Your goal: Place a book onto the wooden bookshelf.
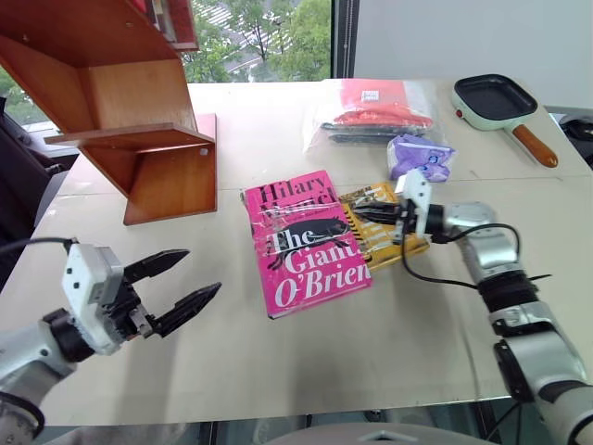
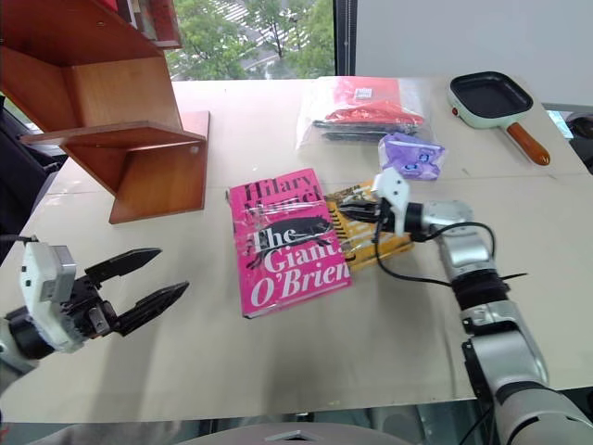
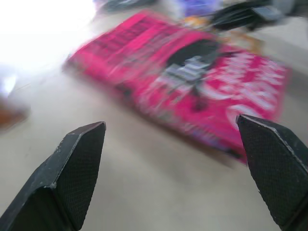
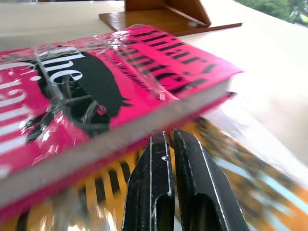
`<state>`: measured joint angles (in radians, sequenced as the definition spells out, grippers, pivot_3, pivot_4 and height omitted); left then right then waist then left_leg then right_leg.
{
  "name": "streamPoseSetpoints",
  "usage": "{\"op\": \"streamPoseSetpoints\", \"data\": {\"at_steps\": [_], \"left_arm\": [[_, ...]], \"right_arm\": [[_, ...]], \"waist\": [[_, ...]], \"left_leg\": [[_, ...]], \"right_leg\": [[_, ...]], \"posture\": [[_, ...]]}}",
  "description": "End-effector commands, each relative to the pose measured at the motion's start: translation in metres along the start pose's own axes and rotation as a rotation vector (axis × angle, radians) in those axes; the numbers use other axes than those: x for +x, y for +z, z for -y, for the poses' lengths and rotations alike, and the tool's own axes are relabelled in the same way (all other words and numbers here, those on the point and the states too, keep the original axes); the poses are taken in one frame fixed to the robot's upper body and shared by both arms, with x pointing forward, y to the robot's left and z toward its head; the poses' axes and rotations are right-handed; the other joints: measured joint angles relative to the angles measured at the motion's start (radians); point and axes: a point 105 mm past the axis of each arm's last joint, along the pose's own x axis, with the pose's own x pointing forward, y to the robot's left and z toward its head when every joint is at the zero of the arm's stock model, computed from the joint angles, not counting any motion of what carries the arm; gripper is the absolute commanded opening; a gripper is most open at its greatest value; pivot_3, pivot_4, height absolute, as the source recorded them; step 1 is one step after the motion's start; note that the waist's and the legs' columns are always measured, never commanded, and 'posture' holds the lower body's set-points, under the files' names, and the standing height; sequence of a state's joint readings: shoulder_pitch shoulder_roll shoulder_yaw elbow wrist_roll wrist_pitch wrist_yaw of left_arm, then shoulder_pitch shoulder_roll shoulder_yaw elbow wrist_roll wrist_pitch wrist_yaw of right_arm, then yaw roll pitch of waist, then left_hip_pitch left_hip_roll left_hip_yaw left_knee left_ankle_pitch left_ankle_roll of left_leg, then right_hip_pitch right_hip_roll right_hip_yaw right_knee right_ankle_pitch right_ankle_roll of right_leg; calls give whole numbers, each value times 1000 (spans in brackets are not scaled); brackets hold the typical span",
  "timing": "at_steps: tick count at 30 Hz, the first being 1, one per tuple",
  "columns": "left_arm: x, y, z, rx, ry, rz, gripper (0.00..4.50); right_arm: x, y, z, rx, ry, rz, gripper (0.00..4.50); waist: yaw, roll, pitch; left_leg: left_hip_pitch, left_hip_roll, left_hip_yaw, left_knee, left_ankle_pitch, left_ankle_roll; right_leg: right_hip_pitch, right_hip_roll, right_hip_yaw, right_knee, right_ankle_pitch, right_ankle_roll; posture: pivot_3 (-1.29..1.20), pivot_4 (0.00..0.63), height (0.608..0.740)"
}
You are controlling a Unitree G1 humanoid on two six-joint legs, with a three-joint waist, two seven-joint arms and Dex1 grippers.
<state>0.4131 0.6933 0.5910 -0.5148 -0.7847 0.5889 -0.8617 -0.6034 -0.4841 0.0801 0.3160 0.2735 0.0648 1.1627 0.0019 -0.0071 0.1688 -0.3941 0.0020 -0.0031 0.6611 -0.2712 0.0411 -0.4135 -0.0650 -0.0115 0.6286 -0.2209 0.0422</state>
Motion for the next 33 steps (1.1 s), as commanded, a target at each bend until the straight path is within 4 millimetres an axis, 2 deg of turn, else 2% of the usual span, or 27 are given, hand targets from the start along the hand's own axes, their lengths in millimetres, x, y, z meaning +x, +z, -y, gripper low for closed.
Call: {"op": "streamPoseSetpoints", "data": {"at_steps": [1,2,6,8,9,10,11,12,15,18,23,24,28,29,31,33], "left_arm": [[18,-9,-10,-197,-40,21,4500],[25,-11,-9,-261,-79,26,4500],[53,-20,0,-547,-264,19,4500],[60,-20,-1,-630,-310,22,4500],[66,-18,-5,-697,-326,38,4500],[70,-16,-9,-744,-338,48,4500],[78,-18,-10,-782,-359,34,4500],[84,-17,-11,-809,-374,36,4500],[107,-8,-13,-914,-445,42,4500],[114,0,-4,-945,-542,10,4500],[118,0,5,-993,-614,-51,2981],[118,-1,7,-997,-625,-60,2359],[114,9,8,-973,-638,-17,948],[111,14,7,-948,-633,9,718],[102,32,5,-836,-604,80,639],[88,54,11,-615,-554,115,639]], "right_arm": [[-20,23,-12,-48,49,31,623],[-27,25,-16,-48,59,22,863],[-55,40,-28,-39,83,-9,2533],[-61,45,-33,-34,83,-18,3557],[-66,49,-36,-30,80,-23,3557],[-68,52,-39,-26,79,-27,3815],[-72,55,-43,-16,73,-28,4261],[-75,58,-47,-8,72,-29,4439],[-80,57,-61,23,44,-48,4476],[-85,54,-69,54,29,-77,4476],[-90,52,-71,65,-5,-85,4500],[-90,53,-70,64,-9,-85,4500],[-88,57,-68,66,-8,-64,4500],[-88,57,-67,70,-8,-58,4500],[-87,57,-63,73,-6,-52,4500],[-85,56,-58,79,0,-41,4500]], "waist": [[3,-1,0],[7,0,0],[8,1,1],[2,-2,0],[-6,-4,0],[-6,-4,0],[0,-4,0],[7,-5,0],[11,-5,-1],[11,-7,-1],[2,-7,-1],[2,-7,-1],[5,-7,-1],[5,-7,-1],[3,-8,0],[1,-11,2]], "left_leg": [[0,0,-1,0,0,0],[-1,0,-2,1,0,0],[0,0,-2,7,0,0],[0,0,-1,9,0,1],[0,0,-1,9,0,1],[1,0,0,9,0,1],[1,0,0,10,0,1],[1,0,-2,10,0,1],[2,0,-3,11,0,0],[2,0,-4,11,0,0],[1,0,-1,11,1,0],[1,0,-1,11,1,0],[1,1,-3,11,1,0],[1,1,-3,11,1,0],[1,1,-2,11,1,0],[1,1,-3,11,1,0]], "right_leg": [[0,1,-1,1,0,0],[0,1,-2,1,0,0],[0,2,-2,8,0,0],[0,6,-3,10,0,0],[0,6,-2,10,0,0],[0,6,-2,11,0,0],[0,6,-2,12,0,0],[1,6,-3,13,0,0],[1,10,-3,14,0,0],[1,10,-2,14,0,0],[1,9,1,13,0,0],[1,10,0,13,0,0],[1,10,0,13,0,0],[1,9,0,13,0,0],[1,8,1,13,0,0],[0,3,1,13,0,0]], "posture": [[0,150,740],[0,150,740],[0,150,740],[0,150,740],[0,150,740],[0,150,740],[0,150,740],[0,150,740],[0,150,740],[0,150,740],[0,150,740],[0,150,740],[0,150,740],[0,150,740],[0,150,740],[0,150,740]]}}
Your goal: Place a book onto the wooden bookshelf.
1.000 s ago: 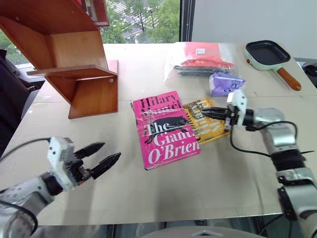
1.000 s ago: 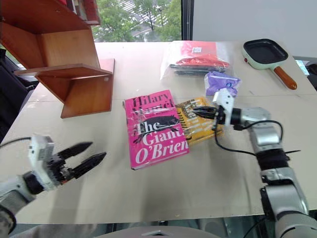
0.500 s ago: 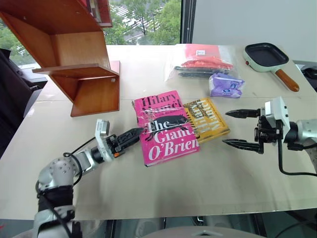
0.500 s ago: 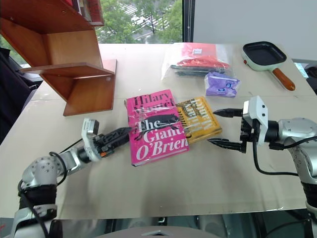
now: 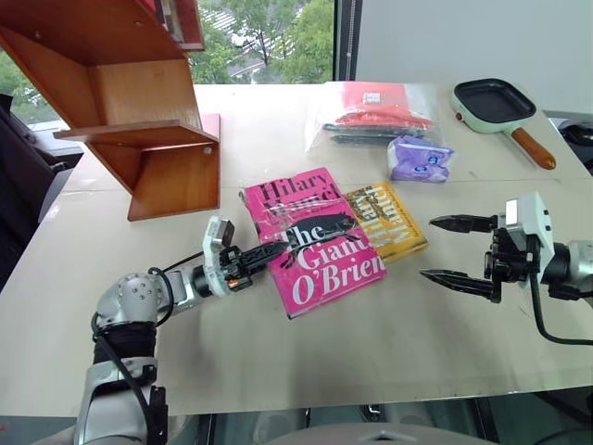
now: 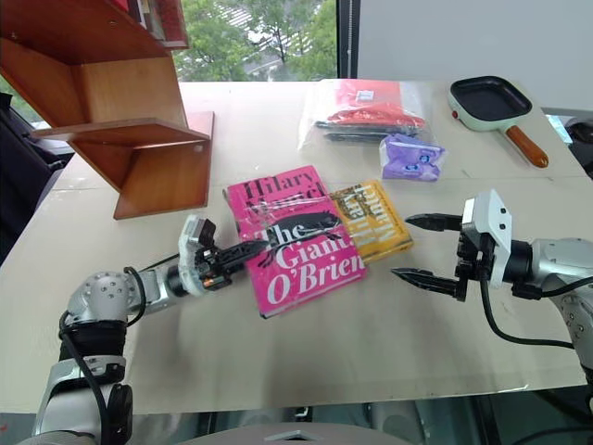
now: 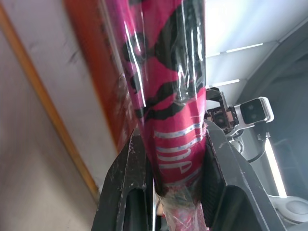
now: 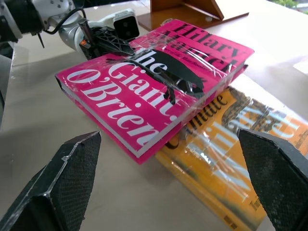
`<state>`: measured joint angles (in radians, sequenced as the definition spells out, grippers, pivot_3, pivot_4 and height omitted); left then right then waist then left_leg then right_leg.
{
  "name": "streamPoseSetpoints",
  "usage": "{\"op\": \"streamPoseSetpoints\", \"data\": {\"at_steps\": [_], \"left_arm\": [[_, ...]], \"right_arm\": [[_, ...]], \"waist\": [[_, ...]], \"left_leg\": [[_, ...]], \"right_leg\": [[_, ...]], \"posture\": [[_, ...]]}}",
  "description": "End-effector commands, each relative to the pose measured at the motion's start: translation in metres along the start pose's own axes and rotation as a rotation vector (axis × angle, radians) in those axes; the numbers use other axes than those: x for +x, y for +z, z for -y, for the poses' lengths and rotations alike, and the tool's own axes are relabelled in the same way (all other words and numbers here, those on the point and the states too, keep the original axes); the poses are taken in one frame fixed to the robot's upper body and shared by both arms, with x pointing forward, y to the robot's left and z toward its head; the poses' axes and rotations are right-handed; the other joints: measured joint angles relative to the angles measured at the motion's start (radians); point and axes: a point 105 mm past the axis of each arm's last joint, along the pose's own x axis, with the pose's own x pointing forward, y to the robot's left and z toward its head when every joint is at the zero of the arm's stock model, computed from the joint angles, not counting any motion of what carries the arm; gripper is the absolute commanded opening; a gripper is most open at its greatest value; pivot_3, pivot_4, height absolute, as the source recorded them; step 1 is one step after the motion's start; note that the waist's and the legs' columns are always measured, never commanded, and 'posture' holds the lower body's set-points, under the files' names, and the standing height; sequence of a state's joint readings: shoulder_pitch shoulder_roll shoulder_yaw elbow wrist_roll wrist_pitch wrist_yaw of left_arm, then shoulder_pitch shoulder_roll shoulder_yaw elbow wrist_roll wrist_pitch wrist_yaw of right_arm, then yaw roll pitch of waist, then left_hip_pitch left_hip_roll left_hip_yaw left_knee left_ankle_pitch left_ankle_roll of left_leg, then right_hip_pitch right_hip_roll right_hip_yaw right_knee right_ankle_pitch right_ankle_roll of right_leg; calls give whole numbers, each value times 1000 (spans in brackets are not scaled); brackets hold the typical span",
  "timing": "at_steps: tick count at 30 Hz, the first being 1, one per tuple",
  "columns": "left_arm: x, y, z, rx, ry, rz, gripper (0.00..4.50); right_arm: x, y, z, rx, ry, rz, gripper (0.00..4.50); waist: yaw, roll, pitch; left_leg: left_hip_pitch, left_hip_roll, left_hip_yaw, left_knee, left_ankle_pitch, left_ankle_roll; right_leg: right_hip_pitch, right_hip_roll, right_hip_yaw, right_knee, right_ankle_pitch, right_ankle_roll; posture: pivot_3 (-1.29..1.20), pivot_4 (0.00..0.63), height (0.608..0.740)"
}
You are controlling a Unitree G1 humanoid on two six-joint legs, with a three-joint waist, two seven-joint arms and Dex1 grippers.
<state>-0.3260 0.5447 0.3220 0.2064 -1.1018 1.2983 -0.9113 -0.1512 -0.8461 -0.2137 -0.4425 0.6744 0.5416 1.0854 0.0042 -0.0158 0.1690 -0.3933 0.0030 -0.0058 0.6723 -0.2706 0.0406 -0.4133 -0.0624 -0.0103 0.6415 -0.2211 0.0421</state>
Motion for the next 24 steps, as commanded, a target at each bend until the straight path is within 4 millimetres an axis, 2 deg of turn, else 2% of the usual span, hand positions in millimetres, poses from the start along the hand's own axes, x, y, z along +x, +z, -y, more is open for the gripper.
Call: {"op": "streamPoseSetpoints", "data": {"at_steps": [1,4,6,7,9,11,13,15,17,19,24], "left_arm": [[-7,21,62,463,19,12,639],[-2,33,89,811,159,4,639],[9,50,123,1180,281,27,639],[12,53,133,1292,317,29,639],[20,53,143,1564,436,-83,639],[25,57,156,1779,506,-148,639],[29,68,175,1960,560,-133,639],[28,84,199,2232,684,-163,639],[24,95,213,2398,791,-204,639],[16,103,217,2476,872,-240,639],[-23,122,203,2586,1175,-467,639]], "right_arm": [[1,8,10,-22,0,39,4500],[4,10,26,-24,-12,87,4500],[7,15,46,-70,-52,174,4500],[8,16,53,-85,-63,202,4500],[9,22,66,-76,-86,271,4500],[9,32,72,-65,-74,370,4500],[11,39,74,-62,-30,435,4500],[15,47,76,-42,38,483,4500],[18,55,79,-26,82,538,4500],[19,65,82,0,121,592,4500],[27,76,75,73,271,619,4500]], "waist": [[-1,-4,2],[6,-4,3],[11,-6,4],[12,-6,5],[12,-6,5],[10,-4,4],[10,-3,7],[8,-3,9],[2,-3,9],[-7,-1,10],[-17,1,11]], "left_leg": [[-1,0,0,0,0,0],[-2,0,-1,-1,1,-2],[-2,-1,0,-1,1,-2],[-2,-1,0,-1,1,-2],[-3,-2,0,-1,2,-4],[-3,-3,1,-2,4,-7],[-3,-3,2,-3,4,-7],[-5,-1,1,-3,4,-7],[-4,0,2,-4,4,-7],[-3,0,4,-6,4,-6],[-3,1,5,-7,2,-3]], "right_leg": [[-1,0,0,0,0,0],[-2,-3,0,-1,-2,-4],[-2,-4,0,-1,-2,-4],[-1,-3,-1,-2,-1,-5],[-1,-2,-1,-3,0,-7],[-1,-1,-1,-5,0,-7],[-1,3,0,-5,1,-4],[-3,8,-1,-6,2,-3],[-4,9,-1,-5,2,-2],[-4,11,0,-6,2,-2],[-5,10,0,-4,2,-2]], "posture": [[0,150,740],[0,150,740],[0,150,740],[0,150,740],[0,150,740],[0,150,740],[0,150,740],[0,150,740],[0,150,740],[0,150,740],[0,150,740]]}}
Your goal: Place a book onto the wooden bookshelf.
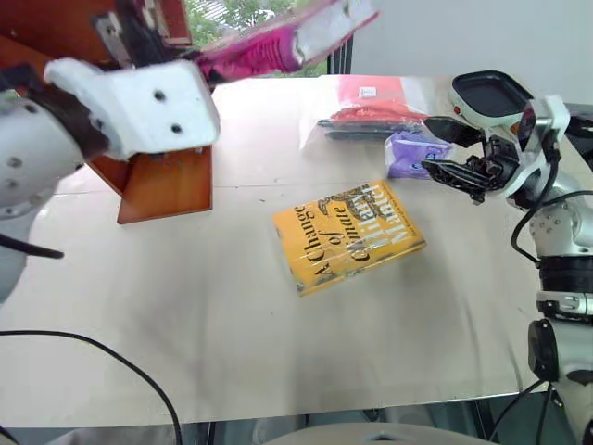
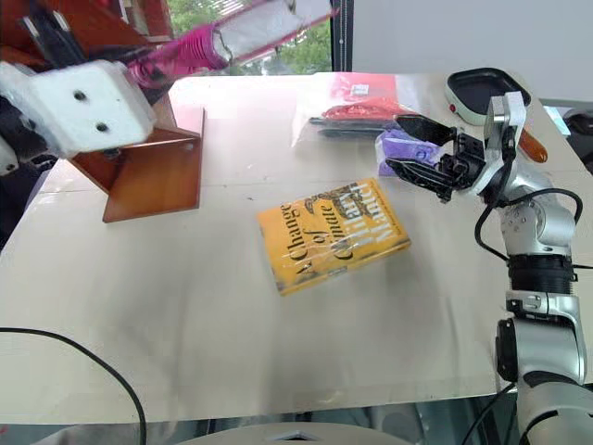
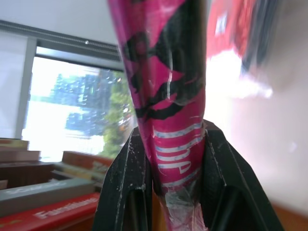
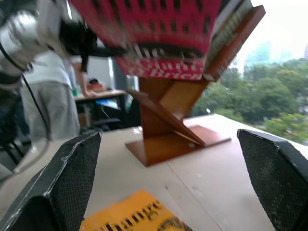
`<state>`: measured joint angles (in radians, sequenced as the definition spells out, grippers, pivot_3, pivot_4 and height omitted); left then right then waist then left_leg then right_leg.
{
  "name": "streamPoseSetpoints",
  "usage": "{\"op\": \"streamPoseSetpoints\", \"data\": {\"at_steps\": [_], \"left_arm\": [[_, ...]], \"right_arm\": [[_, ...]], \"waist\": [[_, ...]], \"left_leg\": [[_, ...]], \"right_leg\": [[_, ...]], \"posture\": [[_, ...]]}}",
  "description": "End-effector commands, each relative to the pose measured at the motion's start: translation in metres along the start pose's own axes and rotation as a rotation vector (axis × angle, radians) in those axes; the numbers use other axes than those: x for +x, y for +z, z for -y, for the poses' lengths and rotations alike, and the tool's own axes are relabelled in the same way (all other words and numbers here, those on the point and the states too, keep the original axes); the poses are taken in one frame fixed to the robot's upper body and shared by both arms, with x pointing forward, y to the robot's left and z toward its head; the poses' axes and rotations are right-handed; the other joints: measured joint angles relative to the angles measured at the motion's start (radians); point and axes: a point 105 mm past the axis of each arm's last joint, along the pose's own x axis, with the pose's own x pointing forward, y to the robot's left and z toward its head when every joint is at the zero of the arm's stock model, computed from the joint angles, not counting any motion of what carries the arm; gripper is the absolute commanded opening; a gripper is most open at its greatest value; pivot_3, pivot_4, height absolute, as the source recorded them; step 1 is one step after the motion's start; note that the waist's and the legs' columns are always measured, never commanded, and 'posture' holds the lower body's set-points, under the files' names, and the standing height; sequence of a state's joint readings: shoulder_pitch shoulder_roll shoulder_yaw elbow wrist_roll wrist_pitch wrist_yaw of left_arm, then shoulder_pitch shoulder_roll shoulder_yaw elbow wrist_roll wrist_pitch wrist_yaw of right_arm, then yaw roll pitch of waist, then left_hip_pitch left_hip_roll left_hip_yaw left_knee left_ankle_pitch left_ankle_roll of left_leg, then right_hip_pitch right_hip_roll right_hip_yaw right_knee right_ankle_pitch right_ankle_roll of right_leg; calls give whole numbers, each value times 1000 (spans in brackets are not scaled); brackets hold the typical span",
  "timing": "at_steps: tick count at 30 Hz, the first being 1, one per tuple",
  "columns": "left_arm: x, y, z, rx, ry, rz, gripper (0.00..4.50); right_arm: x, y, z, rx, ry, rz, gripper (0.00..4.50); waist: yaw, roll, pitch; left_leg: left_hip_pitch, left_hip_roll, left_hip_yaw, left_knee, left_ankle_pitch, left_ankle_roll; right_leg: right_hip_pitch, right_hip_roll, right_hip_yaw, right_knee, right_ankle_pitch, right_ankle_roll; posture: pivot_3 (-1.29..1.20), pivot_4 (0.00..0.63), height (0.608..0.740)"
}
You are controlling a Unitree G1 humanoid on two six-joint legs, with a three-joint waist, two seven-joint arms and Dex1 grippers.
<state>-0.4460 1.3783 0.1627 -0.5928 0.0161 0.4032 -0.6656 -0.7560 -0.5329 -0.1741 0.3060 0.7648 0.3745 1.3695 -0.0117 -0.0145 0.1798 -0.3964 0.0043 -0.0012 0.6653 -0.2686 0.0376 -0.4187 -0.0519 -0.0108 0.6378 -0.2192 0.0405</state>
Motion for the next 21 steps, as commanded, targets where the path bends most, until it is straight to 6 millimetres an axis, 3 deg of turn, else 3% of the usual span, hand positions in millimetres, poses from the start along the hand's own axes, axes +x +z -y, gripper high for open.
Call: {"op": "streamPoseSetpoints", "data": {"at_steps": [1,6,13,21], "left_arm": [[-16,-26,-20,185,79,-158,639],[-32,-45,-25,256,102,-270,639],[-59,-93,-3,158,-56,-500,639],[-57,-114,15,115,-168,-545,639]], "right_arm": [[7,9,-7,26,96,29,4500],[14,8,-7,22,112,36,4500],[24,4,-7,30,135,56,4500],[27,3,-9,16,134,68,4500]], "waist": [[-1,0,1],[0,-1,1],[-1,-1,1],[-4,-1,1]], "left_leg": [[-1,0,0,0,0,0],[-2,0,1,3,0,1],[-1,1,2,3,0,1],[-1,1,3,3,0,1]], "right_leg": [[-2,0,0,1,0,0],[-3,0,0,3,0,0],[-3,0,1,5,0,0],[-4,-1,1,5,0,0]], "posture": [[0,150,740],[0,150,740],[0,150,740],[0,150,740]]}}
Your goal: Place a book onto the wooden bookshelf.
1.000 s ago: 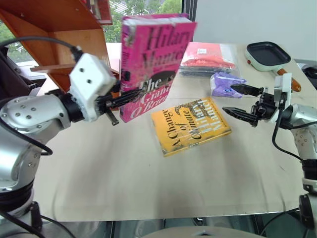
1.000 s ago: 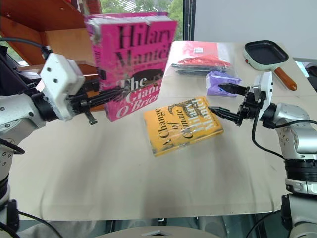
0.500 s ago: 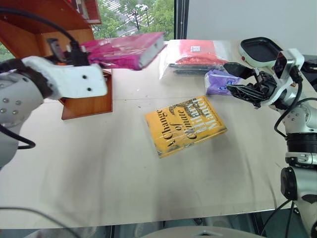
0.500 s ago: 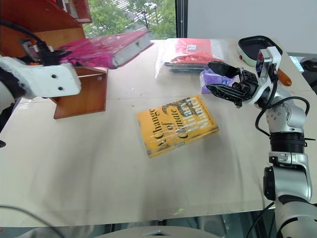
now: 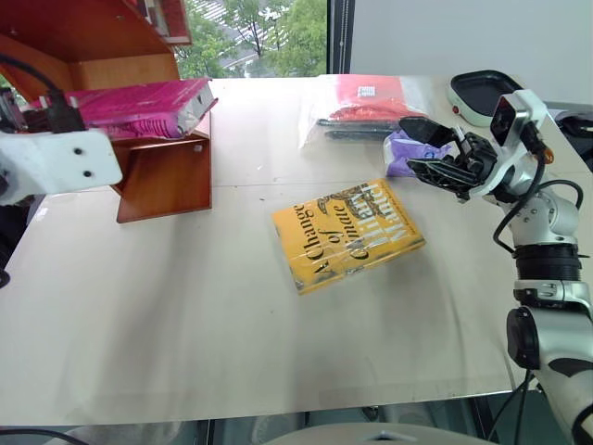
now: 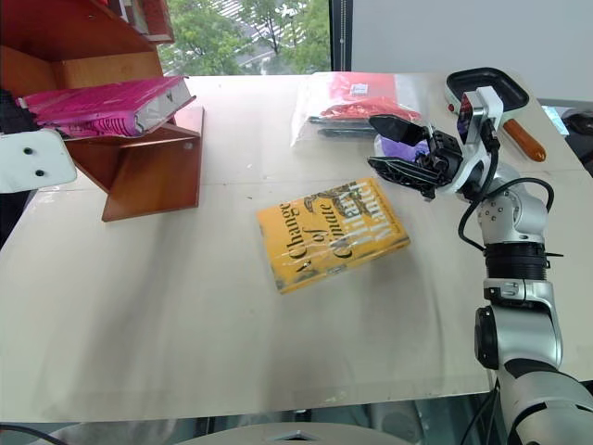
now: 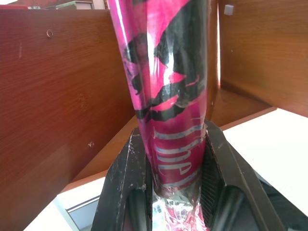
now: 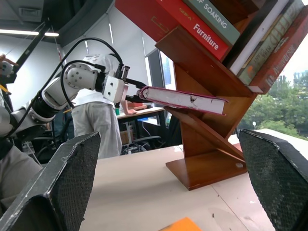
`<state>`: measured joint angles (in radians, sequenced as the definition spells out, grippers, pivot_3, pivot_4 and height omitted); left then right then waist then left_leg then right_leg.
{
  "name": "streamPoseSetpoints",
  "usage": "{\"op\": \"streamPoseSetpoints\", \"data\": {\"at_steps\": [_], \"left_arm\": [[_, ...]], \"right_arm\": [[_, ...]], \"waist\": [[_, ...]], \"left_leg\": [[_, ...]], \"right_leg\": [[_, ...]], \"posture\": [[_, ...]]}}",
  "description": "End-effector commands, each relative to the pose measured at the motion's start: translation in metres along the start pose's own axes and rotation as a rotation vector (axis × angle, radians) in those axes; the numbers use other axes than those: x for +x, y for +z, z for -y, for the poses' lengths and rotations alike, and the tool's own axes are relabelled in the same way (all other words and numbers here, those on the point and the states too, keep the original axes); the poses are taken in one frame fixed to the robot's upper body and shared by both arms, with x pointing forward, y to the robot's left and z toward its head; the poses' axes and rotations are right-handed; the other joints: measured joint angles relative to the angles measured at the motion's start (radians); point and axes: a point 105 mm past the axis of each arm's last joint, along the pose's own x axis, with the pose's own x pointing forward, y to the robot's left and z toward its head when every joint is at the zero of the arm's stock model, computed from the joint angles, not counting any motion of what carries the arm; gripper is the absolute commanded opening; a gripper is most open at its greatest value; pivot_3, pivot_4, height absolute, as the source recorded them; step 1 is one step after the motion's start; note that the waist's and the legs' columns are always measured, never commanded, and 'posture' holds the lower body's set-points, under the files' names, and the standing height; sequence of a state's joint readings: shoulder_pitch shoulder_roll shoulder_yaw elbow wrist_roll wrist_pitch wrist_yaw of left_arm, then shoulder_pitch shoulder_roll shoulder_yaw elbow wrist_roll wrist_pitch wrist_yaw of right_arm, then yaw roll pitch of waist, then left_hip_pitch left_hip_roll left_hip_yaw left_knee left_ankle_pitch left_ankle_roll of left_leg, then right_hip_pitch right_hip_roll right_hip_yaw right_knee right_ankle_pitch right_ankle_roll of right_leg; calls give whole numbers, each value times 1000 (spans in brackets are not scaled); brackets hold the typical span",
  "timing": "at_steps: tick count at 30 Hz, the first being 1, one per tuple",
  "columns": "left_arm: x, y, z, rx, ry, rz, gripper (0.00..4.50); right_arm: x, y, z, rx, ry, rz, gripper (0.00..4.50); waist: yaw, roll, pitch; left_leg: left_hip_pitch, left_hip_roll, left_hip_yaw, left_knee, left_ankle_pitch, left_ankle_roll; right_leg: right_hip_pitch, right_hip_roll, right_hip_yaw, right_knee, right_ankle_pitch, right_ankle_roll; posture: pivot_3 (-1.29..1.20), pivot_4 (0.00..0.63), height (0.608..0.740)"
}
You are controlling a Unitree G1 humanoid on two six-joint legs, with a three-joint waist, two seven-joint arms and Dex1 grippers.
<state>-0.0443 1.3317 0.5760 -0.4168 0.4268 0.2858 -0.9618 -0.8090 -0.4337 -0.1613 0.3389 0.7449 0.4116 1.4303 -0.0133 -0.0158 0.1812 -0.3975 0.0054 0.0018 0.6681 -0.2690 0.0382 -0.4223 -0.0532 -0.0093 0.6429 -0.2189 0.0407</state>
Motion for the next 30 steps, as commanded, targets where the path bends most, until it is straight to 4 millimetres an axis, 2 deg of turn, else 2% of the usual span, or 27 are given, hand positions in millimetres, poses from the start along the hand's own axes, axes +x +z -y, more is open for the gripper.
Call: {"op": "streamPoseSetpoints", "data": {"at_steps": [1,6,7,9,13,20,25,28,30], "left_arm": [[2,-13,0,-15,-3,-46,639],[10,-20,3,-49,-12,-74,639],[12,-22,5,-60,-16,-80,1665],[15,-25,7,-79,-23,-94,2495],[15,-26,6,-100,-30,-109,4457],[14,-27,-7,-101,6,-127,4490],[22,-10,-17,-101,25,-75,4490],[29,0,-15,-120,12,-39,4490],[34,0,-6,-139,-27,-43,4490]], "right_arm": [[4,10,-4,-54,18,12,4500],[2,7,-8,-57,11,6,4500],[2,8,-8,-59,10,6,4500],[1,8,-7,-66,3,6,4500],[1,12,-4,-77,-23,24,4500],[0,12,4,-120,-91,26,4500],[-1,10,4,-134,-103,32,4500],[-1,9,4,-147,-115,34,4500],[-2,10,5,-158,-124,35,4500]], "waist": [[-4,0,0],[-5,1,0],[-6,1,0],[-6,1,0],[-2,0,0],[1,0,0],[2,0,0],[1,0,-1],[0,0,-1]], "left_leg": [[0,0,0,0,0,0],[1,1,0,-1,0,0],[2,1,0,-1,0,0],[2,1,1,-1,0,0],[2,1,1,0,0,0],[0,0,1,0,0,0],[0,0,1,0,0,0],[0,0,1,1,0,0],[0,0,1,1,0,0]], "right_leg": [[0,0,0,0,0,0],[-1,0,0,3,0,0],[-1,0,1,4,0,0],[-1,1,1,5,0,-1],[-1,1,1,4,0,-1],[-1,0,0,2,0,0],[-1,0,0,3,0,0],[-1,1,1,4,0,0],[-1,1,1,4,0,0]], "posture": [[0,150,740],[0,150,740],[0,150,740],[0,150,740],[0,150,740],[0,150,740],[0,150,740],[0,150,740],[0,150,740]]}}
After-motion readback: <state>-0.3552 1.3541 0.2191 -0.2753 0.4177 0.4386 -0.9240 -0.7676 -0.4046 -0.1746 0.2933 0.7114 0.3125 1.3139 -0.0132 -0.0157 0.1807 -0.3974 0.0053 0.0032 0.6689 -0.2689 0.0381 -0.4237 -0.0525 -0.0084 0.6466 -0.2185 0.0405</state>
